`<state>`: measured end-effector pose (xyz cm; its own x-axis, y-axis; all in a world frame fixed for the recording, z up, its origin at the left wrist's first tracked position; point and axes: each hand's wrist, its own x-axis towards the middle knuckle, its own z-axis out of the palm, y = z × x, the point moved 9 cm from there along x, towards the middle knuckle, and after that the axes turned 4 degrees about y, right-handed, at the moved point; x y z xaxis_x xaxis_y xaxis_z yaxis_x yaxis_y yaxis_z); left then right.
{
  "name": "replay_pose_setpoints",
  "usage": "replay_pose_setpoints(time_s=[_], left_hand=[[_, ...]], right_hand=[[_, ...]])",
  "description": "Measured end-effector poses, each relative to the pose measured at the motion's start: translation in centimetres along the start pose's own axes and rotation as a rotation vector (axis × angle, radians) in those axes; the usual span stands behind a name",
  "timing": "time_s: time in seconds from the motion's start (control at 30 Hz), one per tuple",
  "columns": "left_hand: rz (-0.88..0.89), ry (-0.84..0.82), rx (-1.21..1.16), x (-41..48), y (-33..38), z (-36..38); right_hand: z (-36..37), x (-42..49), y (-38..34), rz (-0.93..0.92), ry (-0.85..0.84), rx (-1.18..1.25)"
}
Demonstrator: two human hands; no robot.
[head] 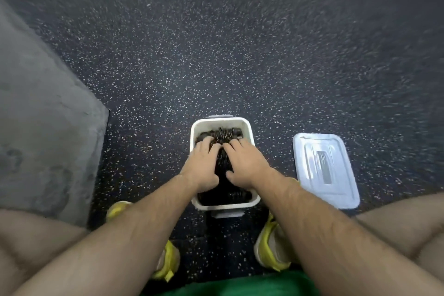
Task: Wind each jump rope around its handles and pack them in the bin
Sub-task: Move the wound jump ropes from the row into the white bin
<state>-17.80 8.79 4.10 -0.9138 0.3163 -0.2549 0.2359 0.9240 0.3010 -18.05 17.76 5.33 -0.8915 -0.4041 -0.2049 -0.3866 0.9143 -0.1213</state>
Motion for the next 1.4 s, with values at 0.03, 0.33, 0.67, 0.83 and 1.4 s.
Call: replay_pose_setpoints(time_s=[0.03, 0.33, 0.67, 0.83, 1.4], left_hand=[[-0.006, -0.030, 0.017, 0.0, 0.3, 1.0], [-0.006, -0.033, 0.104, 0.5, -0.2, 3.6], [0.045, -0.144, 0.349, 2.6, -1.0, 7.4], [0.028, -0.186, 0.312, 2.3, -0.5, 7.0], [0.321, 0.132, -0.015, 6.6, 19.1, 6.3]], right_hand=[[0.8, -0.4, 0.4, 0.009, -0.005, 0.001], [5.8, -0.6, 1.4, 0.106, -0.073, 0.057], [8.3, 0.3, 1.5, 0.130, -0.111, -0.046], [7.3, 0.3, 2.1, 0.033, -0.090, -0.020], [0.5, -8.4, 17.4, 0.339, 0.329, 0.000]])
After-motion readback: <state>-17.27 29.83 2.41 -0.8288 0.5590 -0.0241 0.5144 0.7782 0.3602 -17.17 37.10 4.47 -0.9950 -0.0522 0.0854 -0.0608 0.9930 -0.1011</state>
